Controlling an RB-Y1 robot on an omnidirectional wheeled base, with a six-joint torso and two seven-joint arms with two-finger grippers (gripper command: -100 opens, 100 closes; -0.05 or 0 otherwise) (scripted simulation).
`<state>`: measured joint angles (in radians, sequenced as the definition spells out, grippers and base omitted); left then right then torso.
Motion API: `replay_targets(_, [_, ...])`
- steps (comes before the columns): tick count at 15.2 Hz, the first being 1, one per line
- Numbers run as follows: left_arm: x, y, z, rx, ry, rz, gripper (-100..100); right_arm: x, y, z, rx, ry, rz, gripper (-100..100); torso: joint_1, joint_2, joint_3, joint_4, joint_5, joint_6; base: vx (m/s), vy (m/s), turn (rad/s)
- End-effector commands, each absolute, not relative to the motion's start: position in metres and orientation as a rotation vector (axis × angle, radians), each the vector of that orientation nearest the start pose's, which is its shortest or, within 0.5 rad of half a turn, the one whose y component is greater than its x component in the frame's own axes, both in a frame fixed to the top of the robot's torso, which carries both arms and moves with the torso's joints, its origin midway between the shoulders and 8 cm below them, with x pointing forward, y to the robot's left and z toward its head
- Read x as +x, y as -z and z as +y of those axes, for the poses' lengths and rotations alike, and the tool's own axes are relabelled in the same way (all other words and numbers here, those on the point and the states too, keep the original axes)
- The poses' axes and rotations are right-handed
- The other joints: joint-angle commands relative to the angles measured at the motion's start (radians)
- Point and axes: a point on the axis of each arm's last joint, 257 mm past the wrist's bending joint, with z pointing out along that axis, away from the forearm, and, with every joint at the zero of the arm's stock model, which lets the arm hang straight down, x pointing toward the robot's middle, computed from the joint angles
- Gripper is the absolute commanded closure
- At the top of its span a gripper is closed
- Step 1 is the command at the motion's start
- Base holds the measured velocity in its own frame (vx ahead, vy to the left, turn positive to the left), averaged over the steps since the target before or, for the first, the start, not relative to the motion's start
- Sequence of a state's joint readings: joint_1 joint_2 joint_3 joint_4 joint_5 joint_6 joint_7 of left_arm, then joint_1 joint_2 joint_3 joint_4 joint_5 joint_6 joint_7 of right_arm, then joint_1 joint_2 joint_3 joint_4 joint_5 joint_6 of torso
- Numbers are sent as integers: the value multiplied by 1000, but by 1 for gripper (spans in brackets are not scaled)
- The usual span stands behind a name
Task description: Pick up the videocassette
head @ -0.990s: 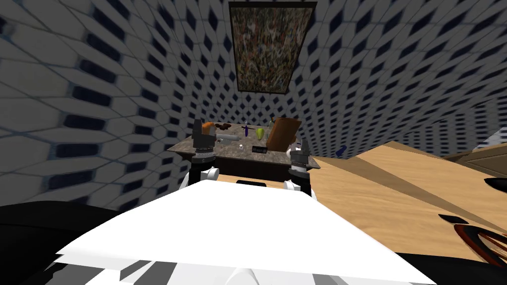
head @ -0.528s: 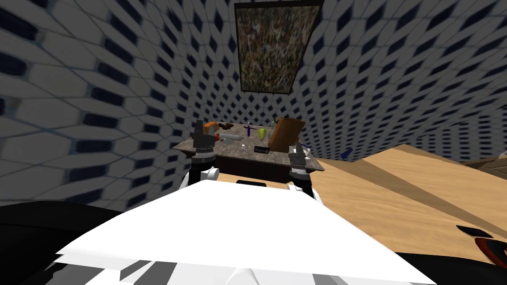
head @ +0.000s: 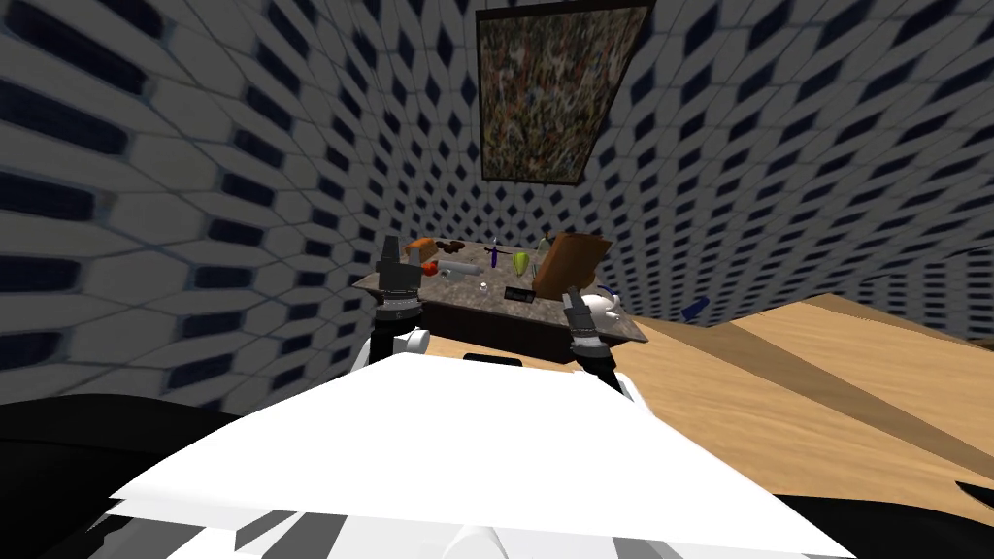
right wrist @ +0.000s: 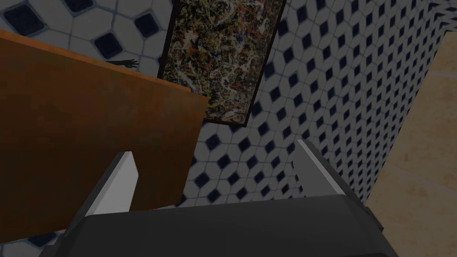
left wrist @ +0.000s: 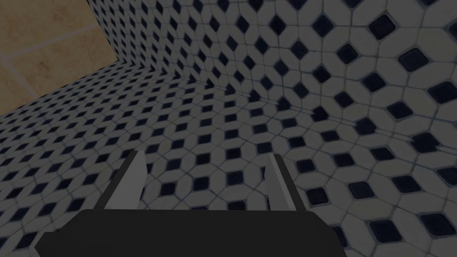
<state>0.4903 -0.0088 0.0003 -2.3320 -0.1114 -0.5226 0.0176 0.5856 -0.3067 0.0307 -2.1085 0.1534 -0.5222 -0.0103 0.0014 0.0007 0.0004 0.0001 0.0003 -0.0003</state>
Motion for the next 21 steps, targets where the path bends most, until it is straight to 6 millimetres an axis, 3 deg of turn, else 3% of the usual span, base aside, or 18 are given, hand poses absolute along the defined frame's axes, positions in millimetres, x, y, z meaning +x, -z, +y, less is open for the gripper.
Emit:
replay_targets(1, [332,-53,262,-534,1268,608,0,353,111,-252,478,-1129,1192,-100,0,0,0,0,0,0,-9,33,133])
replay_targets(6, [332,-53,262,-534,1268,608,0,350,128,-253,418,-1100,1284,-100,0,0,0,0,0,0,-8,28,87])
replay_targets(7, [332,-53,262,-534,1268,608,0,347,144,-256,395,-1075,1342,-100,0,0,0,0,0,0,-7,27,103])
replay_targets(9, [332,-53,262,-534,1268,608,0,346,144,-256,378,-1072,1357,-100,0,0,0,0,0,0,-5,25,87])
replay_targets(10, [332,-53,262,-534,1268,608,0,343,160,-260,355,-1044,1415,-100,0,0,0,0,0,0,-5,29,144])
replay_targets(12, [332,-53,262,-534,1268,608,0,342,161,-260,335,-1041,1432,-100,0,0,0,0,0,0,-6,26,90])
replay_targets(13, [332,-53,262,-534,1268,608,0,338,178,-265,311,-1011,1491,-100,0,0,0,0,0,0,-7,27,142])
replay_targets(15, [332,-53,262,-534,1268,608,0,337,178,-266,290,-1007,1508,-100,0,0,0,0,0,0,-4,26,94])
replay_targets(18, [332,-53,262,-534,1268,608,0,325,212,-281,228,-940,1636,-100,0,0,0,0,0,0,-3,35,160])
replay_targets(20, [332,-53,262,-534,1268,608,0,324,213,-282,193,-932,1663,-100,1,-1,0,0,0,0,1,31,109])
replay_targets(21, [332,-53,262,-534,1268,608,0,317,229,-291,177,-900,1714,-100,0,-1,0,0,0,0,-1,31,151])
